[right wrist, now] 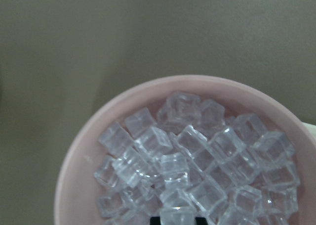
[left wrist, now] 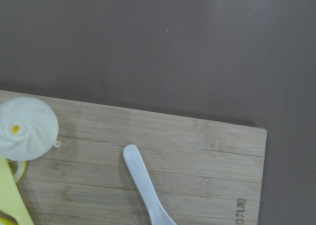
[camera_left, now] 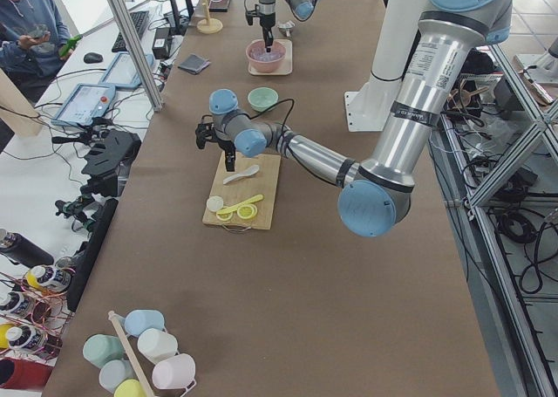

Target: Put spoon and ice into bowl

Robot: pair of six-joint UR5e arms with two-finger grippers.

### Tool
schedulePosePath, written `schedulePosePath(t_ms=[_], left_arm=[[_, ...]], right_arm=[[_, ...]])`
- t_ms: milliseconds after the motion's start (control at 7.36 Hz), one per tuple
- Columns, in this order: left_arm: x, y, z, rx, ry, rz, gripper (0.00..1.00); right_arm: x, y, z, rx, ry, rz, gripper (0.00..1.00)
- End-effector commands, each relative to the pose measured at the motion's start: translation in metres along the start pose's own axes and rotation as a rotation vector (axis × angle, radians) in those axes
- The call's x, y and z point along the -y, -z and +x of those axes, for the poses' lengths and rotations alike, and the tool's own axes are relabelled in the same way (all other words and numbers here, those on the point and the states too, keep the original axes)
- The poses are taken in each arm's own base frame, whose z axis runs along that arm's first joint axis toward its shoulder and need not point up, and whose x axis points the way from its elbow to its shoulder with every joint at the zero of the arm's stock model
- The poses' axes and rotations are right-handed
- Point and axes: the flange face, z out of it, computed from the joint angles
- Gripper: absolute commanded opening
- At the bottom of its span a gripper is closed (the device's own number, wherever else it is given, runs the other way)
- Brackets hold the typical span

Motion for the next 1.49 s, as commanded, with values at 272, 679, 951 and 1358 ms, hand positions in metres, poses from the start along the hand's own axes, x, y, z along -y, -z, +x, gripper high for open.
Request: schedulePosePath(t_ms=[272, 679, 951, 1358], left_arm=[[-0.034, -0.063, 0.024, 0.080, 0.057, -0.006, 0.67], [-0.020, -0.080, 0.028, 0.098, 0.063, -0.017, 0.54], [-0.017, -0.086, 0.023, 0.111, 0.071, -0.023, 0.49], [-0.017, -0.088, 0.022, 0.116, 0.074, -0.025, 0.00]], right_arm=[[0.030, 0.032, -0.096, 0.089, -0.124, 0.065, 0.00], [0.046, -0.005, -0.206, 0.067, -0.207, 0.129, 0.00], [0.046, -0.030, -0.229, 0.052, -0.216, 0.170, 0.00], [0.049, -0.060, -0.253, 0.071, -0.248, 0.192, 0.00]])
